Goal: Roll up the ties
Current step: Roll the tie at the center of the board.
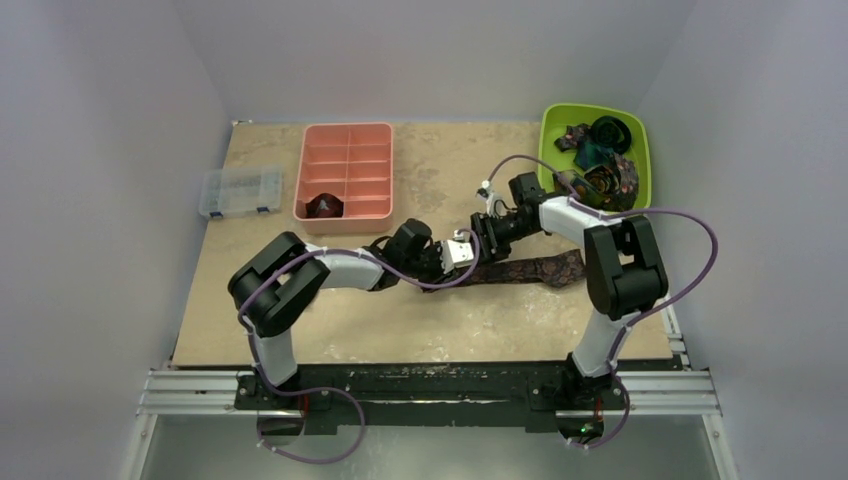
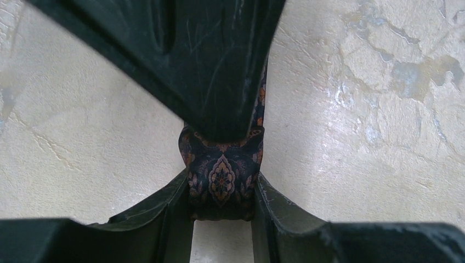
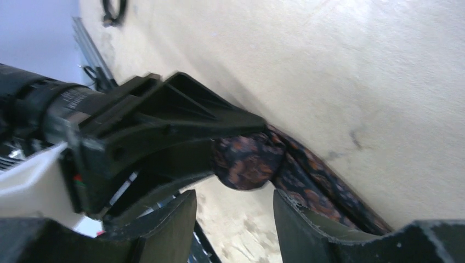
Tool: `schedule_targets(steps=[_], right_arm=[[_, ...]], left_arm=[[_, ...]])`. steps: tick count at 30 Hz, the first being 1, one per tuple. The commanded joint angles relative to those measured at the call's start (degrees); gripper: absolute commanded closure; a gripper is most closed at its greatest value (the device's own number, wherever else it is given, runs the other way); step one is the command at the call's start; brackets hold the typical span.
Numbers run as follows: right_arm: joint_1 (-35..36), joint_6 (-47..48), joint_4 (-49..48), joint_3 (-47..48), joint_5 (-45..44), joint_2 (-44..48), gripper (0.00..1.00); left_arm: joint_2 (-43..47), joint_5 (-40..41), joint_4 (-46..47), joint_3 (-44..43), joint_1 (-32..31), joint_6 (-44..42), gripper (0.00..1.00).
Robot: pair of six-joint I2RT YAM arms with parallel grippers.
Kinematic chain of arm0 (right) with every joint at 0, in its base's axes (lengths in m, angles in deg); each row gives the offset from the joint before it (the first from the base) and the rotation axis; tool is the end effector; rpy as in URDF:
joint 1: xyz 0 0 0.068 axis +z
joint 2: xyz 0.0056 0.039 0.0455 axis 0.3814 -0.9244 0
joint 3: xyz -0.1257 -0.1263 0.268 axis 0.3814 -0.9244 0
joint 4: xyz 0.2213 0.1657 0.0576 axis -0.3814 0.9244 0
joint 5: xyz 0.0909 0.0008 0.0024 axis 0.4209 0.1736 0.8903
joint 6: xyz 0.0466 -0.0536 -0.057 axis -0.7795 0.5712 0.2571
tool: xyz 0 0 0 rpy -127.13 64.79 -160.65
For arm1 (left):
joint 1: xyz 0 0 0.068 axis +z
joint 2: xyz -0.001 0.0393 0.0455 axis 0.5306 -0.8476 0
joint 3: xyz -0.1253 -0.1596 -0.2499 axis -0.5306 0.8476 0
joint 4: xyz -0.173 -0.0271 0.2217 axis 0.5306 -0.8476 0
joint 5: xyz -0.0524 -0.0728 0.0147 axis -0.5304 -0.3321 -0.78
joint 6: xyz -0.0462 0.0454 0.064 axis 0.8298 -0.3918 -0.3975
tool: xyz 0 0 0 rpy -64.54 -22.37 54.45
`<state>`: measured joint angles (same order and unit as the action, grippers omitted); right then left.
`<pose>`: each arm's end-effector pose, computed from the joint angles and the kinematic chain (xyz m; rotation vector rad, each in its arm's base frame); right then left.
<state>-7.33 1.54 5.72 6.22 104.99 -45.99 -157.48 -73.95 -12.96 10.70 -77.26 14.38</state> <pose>0.3502 0.1585 0.1697 -0.5227 2.6428 1.2800 0.2714 -0.3194 0.1380 1.4061 1.8128 -0.6996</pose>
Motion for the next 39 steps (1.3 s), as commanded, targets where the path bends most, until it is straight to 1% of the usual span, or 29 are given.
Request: schedule_targets(steps=[1, 5, 8, 10, 11, 13, 14, 15, 18, 24, 25, 27, 30, 33, 37, 39], right_arm=[[2.80, -7.00, -5.36, -1.39, 5.15, 1.28, 0.46], [3.27, -10.82, -10.27, -2.10, 3.74, -1.46, 0.50], [3.36, -9.39, -9.91, -1.83, 2.36, -3.71, 0.52], [3.42, -8.48, -9.65, -1.87, 2.25, -4.51, 0.56], [3.38, -8.15, -9.43, -1.86, 2.23, -4.70, 0.62], [3.34, -6.68, -8.92, -1.74, 2.36, -4.87, 0.87], [3.28, -6.23, -8.88, -1.84, 2.17, -4.80, 0.97], [3.16, -5.56, -8.50, -1.87, 1.69, -4.83, 1.00], [2.29, -3.86, -7.50, -1.96, -0.23, -5.83, 1.00], [-0.52, 0.00, -3.94, -1.78, -6.75, -9.31, 1.00], [-0.68, 0.42, -3.52, -1.86, -7.71, -9.41, 1.00], [-0.79, 0.45, -2.84, -1.78, -9.38, -9.33, 1.00], [-0.68, 2.48, -1.96, -1.23, -11.32, -9.60, 1.00], [-0.68, 3.63, -0.92, -1.12, -13.46, -9.68, 1.00], [-0.61, 4.44, -0.33, -1.23, -16.39, -9.35, 1.00], [-0.34, 4.59, -0.57, -1.08, -17.55, -9.31, 1.00]], left_arm=[[-1.28, 2.54, -12.38, -0.89, -0.51, -1.79, 0.79], [-1.66, 2.43, -13.11, -1.73, -0.68, -1.98, 0.78], [-2.05, 2.63, -13.60, -2.30, -0.68, -2.09, 0.77], [-2.25, 2.80, -13.87, -2.70, -0.71, -2.08, 0.76], [-2.31, 2.85, -14.09, -2.91, -0.78, -2.06, 0.76], [-2.45, 2.85, -14.42, -3.23, -0.69, -2.03, 0.75], [-2.50, 2.83, -14.43, -3.24, -0.69, -1.90, 0.75], [-2.60, 2.84, -14.48, -3.32, -0.69, -1.69, 0.73], [-2.50, 2.10, -13.77, -2.89, -0.56, -0.86, 0.66], [-0.64, -3.31, -5.49, -0.23, 0.81, 0.88, 0.42], [-0.58, -3.54, -4.26, -0.23, 0.81, 0.95, 0.40], [-0.37, -3.91, -1.70, -0.14, 0.82, 1.17, 0.39], [0.38, -4.30, 6.07, 2.01, 0.91, 1.89, 0.37], [0.26, -5.61, 11.09, 3.11, 0.91, 3.03, 0.32], [-1.78, -7.22, 16.86, 3.69, 0.83, 5.06, 0.26], [-3.31, -7.42, 20.06, 3.60, 0.83, 6.79, 0.25]])
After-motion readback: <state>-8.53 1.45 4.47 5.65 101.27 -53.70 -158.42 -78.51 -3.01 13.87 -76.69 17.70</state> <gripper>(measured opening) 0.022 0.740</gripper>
